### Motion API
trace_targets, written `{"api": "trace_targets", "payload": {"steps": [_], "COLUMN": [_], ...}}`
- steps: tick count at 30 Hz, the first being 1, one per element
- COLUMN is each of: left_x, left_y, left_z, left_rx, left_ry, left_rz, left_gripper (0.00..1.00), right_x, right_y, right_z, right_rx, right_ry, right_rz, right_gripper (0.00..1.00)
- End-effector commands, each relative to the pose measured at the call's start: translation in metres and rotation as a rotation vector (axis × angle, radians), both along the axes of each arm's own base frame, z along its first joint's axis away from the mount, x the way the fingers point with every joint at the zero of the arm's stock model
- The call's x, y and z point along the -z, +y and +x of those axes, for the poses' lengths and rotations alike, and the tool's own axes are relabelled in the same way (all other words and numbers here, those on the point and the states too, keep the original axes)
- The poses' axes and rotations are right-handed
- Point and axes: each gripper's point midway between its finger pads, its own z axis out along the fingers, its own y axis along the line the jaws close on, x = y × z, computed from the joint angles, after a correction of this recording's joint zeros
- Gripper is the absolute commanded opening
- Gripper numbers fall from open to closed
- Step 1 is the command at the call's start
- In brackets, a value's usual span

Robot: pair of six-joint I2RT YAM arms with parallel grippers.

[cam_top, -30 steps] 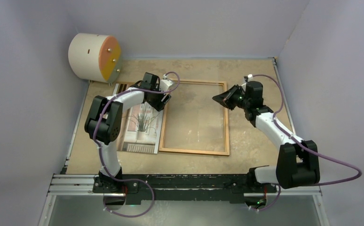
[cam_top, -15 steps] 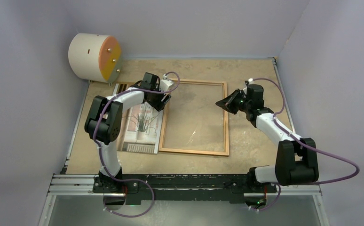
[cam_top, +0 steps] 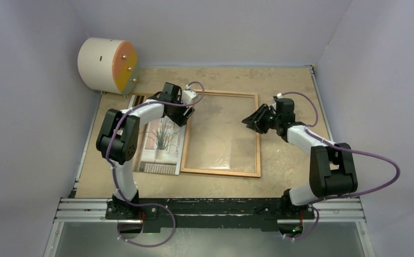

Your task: Put the photo into the frame

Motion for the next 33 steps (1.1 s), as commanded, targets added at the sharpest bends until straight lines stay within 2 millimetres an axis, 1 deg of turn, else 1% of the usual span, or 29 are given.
{"api": "trace_targets", "payload": {"steps": [1, 5, 9, 11, 14, 17, 18, 19, 20, 24, 33], "left_x": [0.017, 0.017, 0.018, 0.018, 0.019, 0.019, 0.019, 0.019, 0.019, 0.020, 0.021], "left_y": [0.010, 0.011, 0.010, 0.010, 0.010, 0.010, 0.010, 0.010, 0.010, 0.010, 0.010], "left_z": [-0.024, -0.023, -0.024, -0.024, -0.024, -0.024, -0.023, -0.024, -0.024, -0.024, -0.024], "left_rx": [0.019, 0.018, 0.021, 0.022, 0.023, 0.023, 0.022, 0.023, 0.022, 0.024, 0.023], "left_ry": [0.077, 0.072, 0.075, 0.074, 0.077, 0.075, 0.075, 0.078, 0.078, 0.078, 0.081], "left_rz": [0.057, 0.059, 0.058, 0.059, 0.059, 0.059, 0.058, 0.059, 0.057, 0.059, 0.059], "left_gripper": [0.66, 0.66, 0.66, 0.66, 0.66, 0.66, 0.66, 0.66, 0.66, 0.66, 0.66], "right_x": [-0.006, 0.000, 0.008, 0.011, 0.017, 0.020, 0.022, 0.022, 0.023, 0.025, 0.031], "right_y": [0.002, 0.000, -0.002, -0.003, -0.006, -0.007, -0.007, -0.007, -0.007, -0.008, -0.020], "right_z": [0.011, 0.014, 0.014, 0.014, 0.016, 0.017, 0.016, 0.016, 0.016, 0.018, 0.025], "right_rx": [-0.030, -0.032, -0.033, -0.035, -0.029, -0.026, -0.026, -0.024, -0.025, -0.023, -0.004], "right_ry": [-0.053, -0.040, -0.014, -0.007, 0.008, 0.018, 0.023, 0.027, 0.030, 0.035, 0.041], "right_rz": [-0.021, -0.052, -0.103, -0.125, -0.172, -0.217, -0.230, -0.241, -0.251, -0.289, -0.390], "right_gripper": [0.44, 0.50, 0.61, 0.64, 0.77, 0.81, 0.86, 0.96, 0.99, 0.99, 0.99]}}
